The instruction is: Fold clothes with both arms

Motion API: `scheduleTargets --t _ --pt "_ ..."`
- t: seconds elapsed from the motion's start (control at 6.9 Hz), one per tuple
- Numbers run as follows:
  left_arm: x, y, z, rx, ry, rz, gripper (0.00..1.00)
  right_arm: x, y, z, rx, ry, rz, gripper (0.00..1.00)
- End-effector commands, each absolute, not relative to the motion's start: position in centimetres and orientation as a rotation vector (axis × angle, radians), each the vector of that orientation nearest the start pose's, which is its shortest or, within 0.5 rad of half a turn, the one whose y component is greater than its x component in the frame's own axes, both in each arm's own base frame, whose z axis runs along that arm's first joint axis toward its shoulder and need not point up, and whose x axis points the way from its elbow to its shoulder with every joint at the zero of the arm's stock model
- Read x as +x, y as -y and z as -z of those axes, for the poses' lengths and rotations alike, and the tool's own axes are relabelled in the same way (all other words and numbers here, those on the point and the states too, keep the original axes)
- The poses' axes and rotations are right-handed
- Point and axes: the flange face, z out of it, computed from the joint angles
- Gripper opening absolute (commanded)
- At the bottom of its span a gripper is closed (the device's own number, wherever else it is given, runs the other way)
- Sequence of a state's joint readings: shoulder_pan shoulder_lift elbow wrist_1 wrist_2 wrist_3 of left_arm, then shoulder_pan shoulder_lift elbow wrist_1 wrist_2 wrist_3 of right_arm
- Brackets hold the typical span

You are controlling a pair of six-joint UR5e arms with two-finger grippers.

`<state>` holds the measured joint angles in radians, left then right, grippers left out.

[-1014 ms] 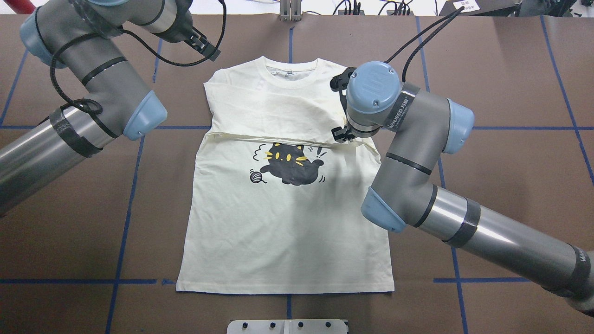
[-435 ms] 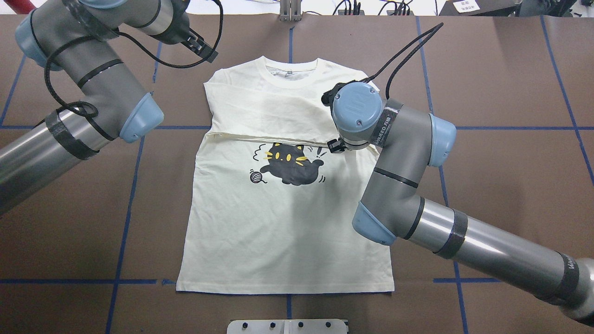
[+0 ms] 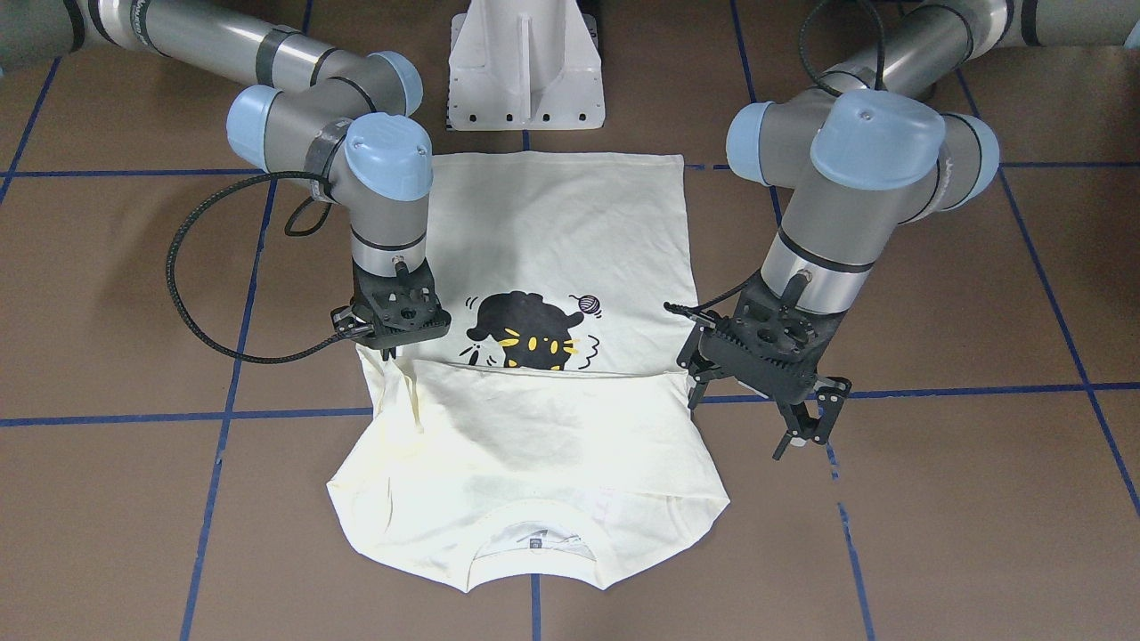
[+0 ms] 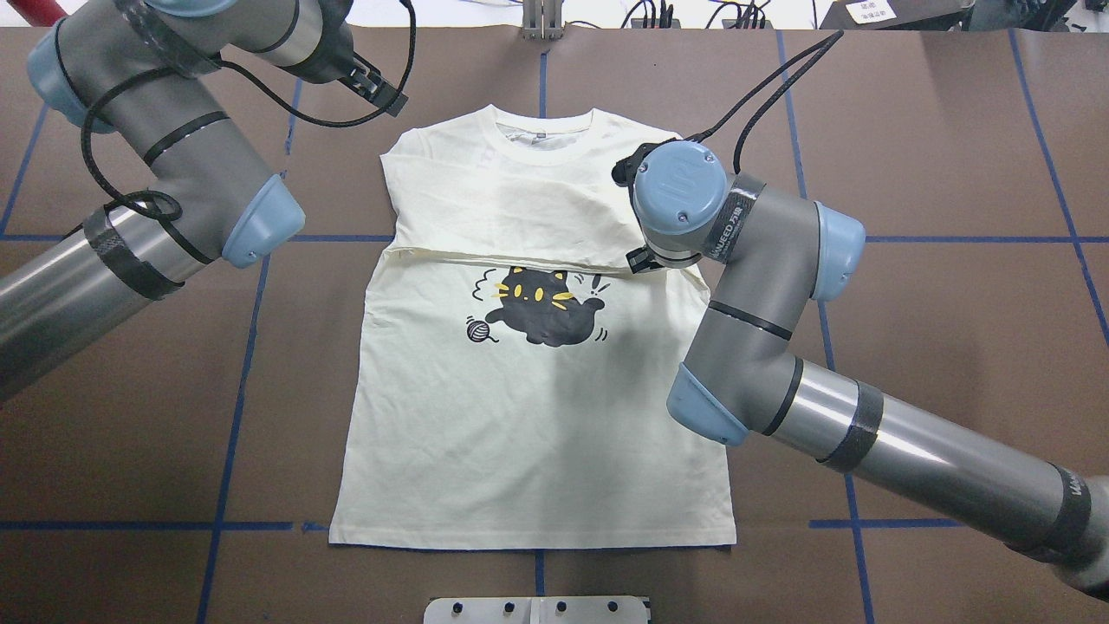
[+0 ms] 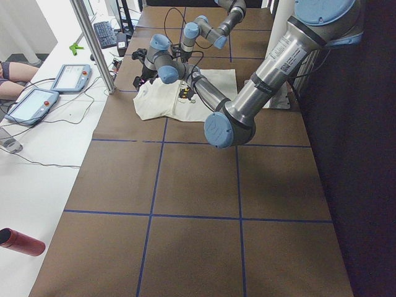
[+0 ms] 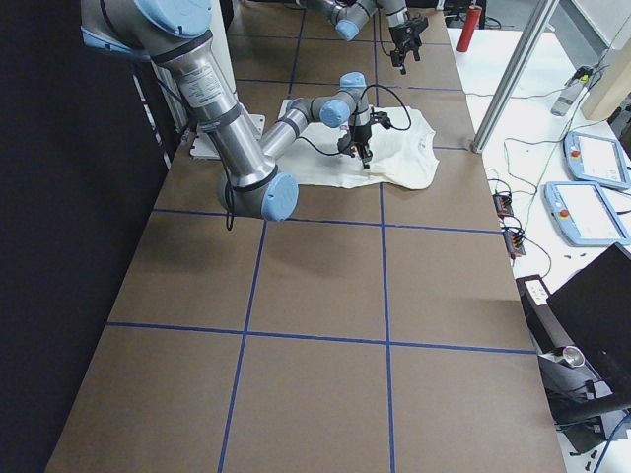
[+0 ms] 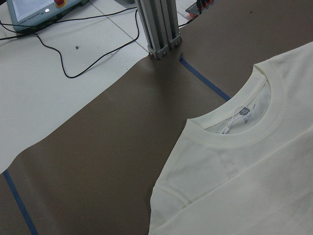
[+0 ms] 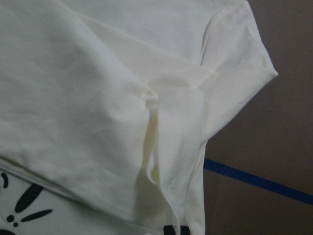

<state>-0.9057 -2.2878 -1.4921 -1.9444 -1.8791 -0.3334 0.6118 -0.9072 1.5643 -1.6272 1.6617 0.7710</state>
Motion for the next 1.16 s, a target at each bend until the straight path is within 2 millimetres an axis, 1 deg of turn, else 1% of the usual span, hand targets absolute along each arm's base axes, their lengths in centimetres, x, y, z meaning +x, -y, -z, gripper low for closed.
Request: scheduleTargets --t 0.0,0.14,0.29,0.43,0.58,0.72,0.87,1.01 --pt "36.6 63.3 -21.7 0.752 -0.737 -0.452 1.00 -49.3 51.8 -29.6 0.321 0.509 0.176 0.00" --pt "36.6 63.3 -21.9 0.750 -0.737 -0.451 1.00 -48.2 50.9 -30.7 0.320 0.510 0.170 0.00" --pt "36.5 63.2 -22.0 0.750 -0.737 -0.451 1.00 -47.4 50.2 -32.0 0.292 0.518 0.097 0.16" --pt "36.5 63.2 -22.0 0.751 -0.736 -0.452 1.00 -48.0 49.7 -31.5 0.274 0.535 0.031 0.99" --pt "36.6 63.1 -22.5 0.743 -0.734 -0.453 1.00 -48.0 49.8 -31.1 0.259 0.549 -0.011 1.00" --pt "36.6 63.1 -22.6 0.742 -0.733 -0.453 1.00 -46.7 50.9 -30.8 0.246 0.567 -0.031 1.00" --pt "36.6 63.1 -22.6 0.742 -0.733 -0.453 1.00 -44.9 52.3 -30.2 0.217 0.645 -0.044 1.00" --pt "36.7 62.9 -22.8 0.730 -0.743 -0.431 1.00 -43.7 52.9 -29.5 0.184 0.694 -0.053 1.00"
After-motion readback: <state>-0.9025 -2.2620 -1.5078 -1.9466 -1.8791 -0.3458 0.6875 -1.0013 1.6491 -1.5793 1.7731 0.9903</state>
